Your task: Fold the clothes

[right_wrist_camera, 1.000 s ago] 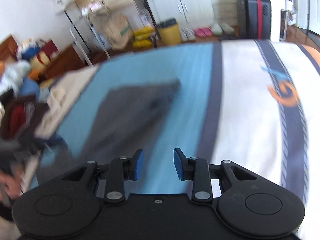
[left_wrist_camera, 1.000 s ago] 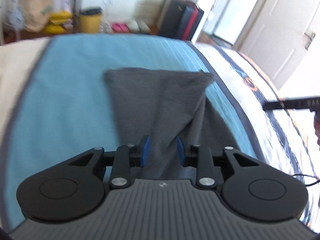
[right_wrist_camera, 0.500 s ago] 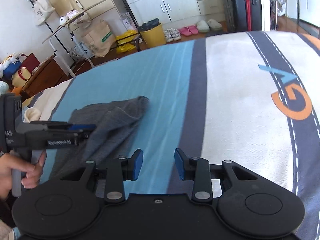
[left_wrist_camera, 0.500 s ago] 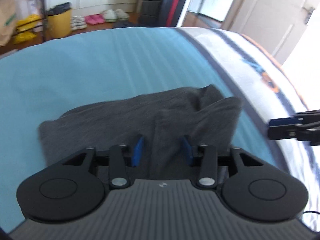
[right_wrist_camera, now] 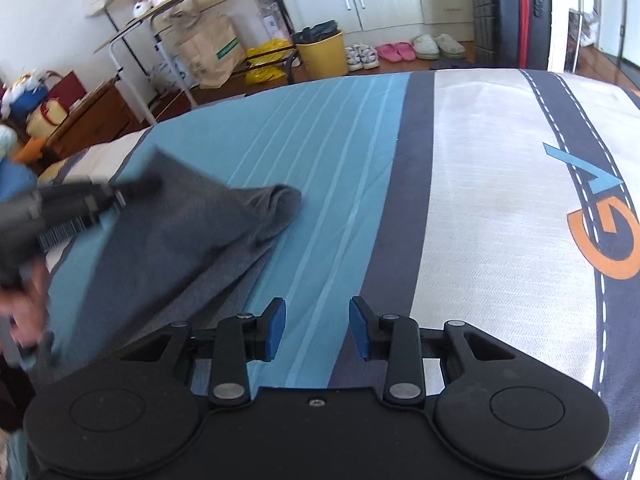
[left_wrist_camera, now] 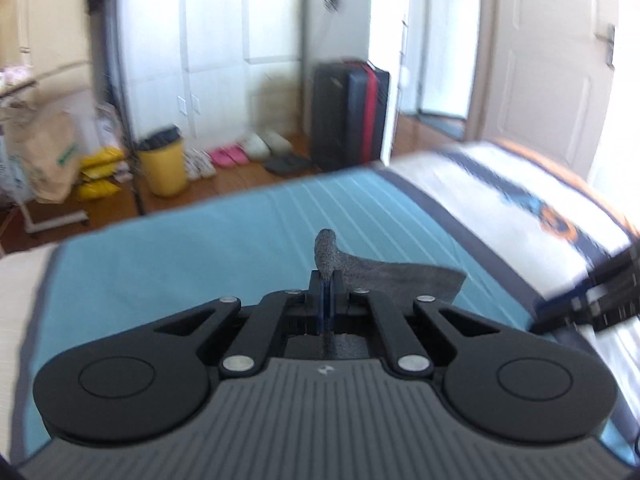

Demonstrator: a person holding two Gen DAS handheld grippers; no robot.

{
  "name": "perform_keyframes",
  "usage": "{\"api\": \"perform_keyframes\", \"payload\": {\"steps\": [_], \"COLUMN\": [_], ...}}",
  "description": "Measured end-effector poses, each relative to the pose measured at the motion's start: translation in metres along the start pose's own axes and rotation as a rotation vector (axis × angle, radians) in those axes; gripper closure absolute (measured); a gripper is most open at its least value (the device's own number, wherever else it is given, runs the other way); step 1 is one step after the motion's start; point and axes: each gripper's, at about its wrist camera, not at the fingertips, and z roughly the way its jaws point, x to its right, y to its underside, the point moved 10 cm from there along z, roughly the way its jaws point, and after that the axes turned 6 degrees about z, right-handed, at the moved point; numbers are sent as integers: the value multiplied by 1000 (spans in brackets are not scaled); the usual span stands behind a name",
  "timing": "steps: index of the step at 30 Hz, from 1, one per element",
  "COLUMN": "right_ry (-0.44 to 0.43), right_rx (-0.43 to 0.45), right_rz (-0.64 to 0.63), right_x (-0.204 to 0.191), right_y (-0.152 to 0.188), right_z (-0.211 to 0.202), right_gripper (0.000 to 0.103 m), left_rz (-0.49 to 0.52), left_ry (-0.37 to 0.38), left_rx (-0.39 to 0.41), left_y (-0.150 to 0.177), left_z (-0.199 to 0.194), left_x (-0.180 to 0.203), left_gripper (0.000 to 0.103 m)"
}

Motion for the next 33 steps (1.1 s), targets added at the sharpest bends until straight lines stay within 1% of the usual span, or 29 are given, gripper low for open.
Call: {"api": "perform_keyframes", "payload": {"steps": [3,6,7,9,12,13,14,16,18,19,21,22,23,24,26,27,30,31,32,33], "right_ry": [-7,2,2,-1,-17,-25,-33,-48,-79,-98,-136,-156,-175,-194,-232,-224,-172,-168,-169,-143], "right_rx": [-9,-8,-6,-1,8,12,17,26,40,43,48,51,54,57,62,60,44,49,59,99], "right_rz": [11,-3,0,13,32,32,32,30,46,65,105,124,144,163,202,196,138,94,38,-29], "right_x": [0,-2,-2,-3,-6,-9,-12,-17,-23,-25,-31,-34,-36,-39,-44,-47,-55,-61,-68,-75], "right_y": [5,8,9,9,9,8,7,5,-1,-6,-16,-22,-27,-32,-42,-46,-53,-56,-60,-66], "right_z": [1,2,2,3,3,4,5,6,11,16,25,30,34,39,48,55,84,90,92,89], "right_gripper": [63,63,63,62,62,62,62,61,56,55,47,46,44,44,43,43,43,54,96,97], "left_rz": [-62,-127,-150,-185,-265,-288,-312,-347,-391,-415,-475,-512,-546,-580,-611,-615,-580,-569,-531,-489], "left_ry": [-38,-104,-138,-180,-210,-205,-198,-171,-127,-99,-20,23,69,114,165,171,168,158,143,128], "left_rx": [12,-86,-129,-201,-225,-222,-220,-213,-203,-205,-224,-242,-253,-263,-260,-256,-247,-242,-241,-240], "left_y": [-2,28,43,66,87,90,92,94,95,95,99,103,108,114,122,123,121,115,111,106], "left_z": [-9,1,8,16,9,5,0,-3,-2,7,15,16,14,13,12,13,25,29,29,29], "left_x": [-26,-52,-59,-75,-98,-104,-110,-115,-118,-117,-114,-113,-110,-108,-106,-107,-104,-101,-96,-92], "left_gripper": [101,101,101,100,97,93,89,89,87,86,78,70,67,66,63,63,62,62,67,78]}}
